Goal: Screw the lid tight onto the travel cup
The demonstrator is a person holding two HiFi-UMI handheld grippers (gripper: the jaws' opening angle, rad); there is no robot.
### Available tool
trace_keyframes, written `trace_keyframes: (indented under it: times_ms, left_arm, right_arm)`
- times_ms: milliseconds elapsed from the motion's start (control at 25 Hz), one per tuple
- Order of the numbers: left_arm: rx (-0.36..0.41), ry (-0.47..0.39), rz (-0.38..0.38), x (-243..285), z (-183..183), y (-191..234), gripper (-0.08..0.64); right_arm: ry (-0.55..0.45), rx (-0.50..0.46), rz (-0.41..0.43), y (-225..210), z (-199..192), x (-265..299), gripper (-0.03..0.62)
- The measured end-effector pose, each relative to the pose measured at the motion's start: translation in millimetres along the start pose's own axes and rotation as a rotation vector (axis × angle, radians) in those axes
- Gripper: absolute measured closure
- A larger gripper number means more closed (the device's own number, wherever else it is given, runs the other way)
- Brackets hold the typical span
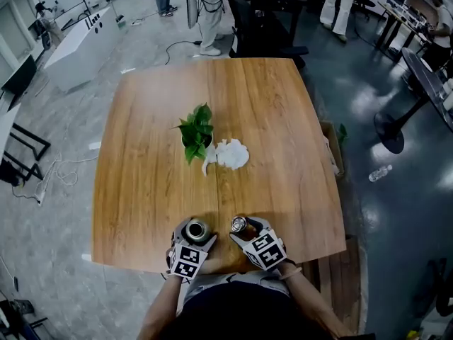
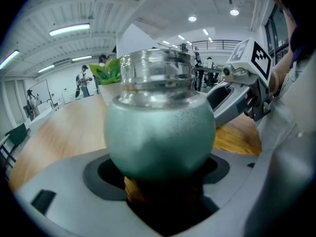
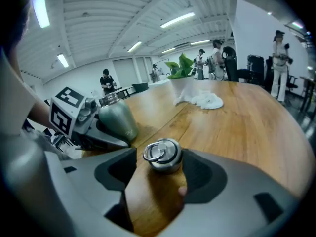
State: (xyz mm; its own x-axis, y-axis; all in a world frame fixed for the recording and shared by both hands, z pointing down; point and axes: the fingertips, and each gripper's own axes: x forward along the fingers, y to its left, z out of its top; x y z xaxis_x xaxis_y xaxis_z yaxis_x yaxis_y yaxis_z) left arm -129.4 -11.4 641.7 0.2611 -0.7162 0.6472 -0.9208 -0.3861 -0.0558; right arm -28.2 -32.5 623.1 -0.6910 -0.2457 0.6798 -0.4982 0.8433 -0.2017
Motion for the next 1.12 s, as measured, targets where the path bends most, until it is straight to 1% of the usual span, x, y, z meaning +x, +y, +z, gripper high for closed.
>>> trace_keyframes:
  times_ms: [200,440,560,640,720,800,880,960,1120]
  left_arm:
    - [0.0,0.003,-0.003,-0.1,0.9,-0.3,0.167]
    - [0.0,0.004,0.003,-1.0,0.8,0.8,0.167]
    - [-0.01,0.01,0.003,-0.4,5.5,-1.2,0.169]
    - [-0.008,-0.011,-0.029,5.6,12.7,-11.2,0.169]
    - [0.023,-0.02,-0.062,13.7,21.6,-24.8,0.167]
    - [0.066,-0.012,-0.086,21.9,26.9,-37.8,0.167]
    - [0.096,-0.006,-0.103,27.2,29.6,-46.2,0.169]
    - [0.105,-0.006,-0.112,29.1,30.7,-48.2,0.169]
    - [0.103,-0.009,-0.12,29.5,31.7,-47.3,0.167]
  right_arm:
    - [0.02,0.002,-0.038,-7.4,-2.5,8.2,0.321]
    - [0.011,-0.002,-0.036,-6.8,-1.8,4.9,0.324]
    - [-0.019,0.014,-0.046,-10.5,4.0,-6.5,0.324]
    - [-0.052,0.016,-0.055,-12.4,13.9,-17.7,0.324]
    - [-0.093,0.012,-0.063,-13.3,27.5,-32.0,0.324]
    - [-0.139,0.014,-0.064,-12.5,43.4,-49.5,0.324]
    - [-0.189,0.019,-0.047,-8.7,61.3,-67.9,0.324]
    - [-0.229,0.017,-0.01,-0.6,78.7,-83.5,0.324]
    - [-0.245,-0.049,0.101,29.5,103.9,-95.6,0.324]
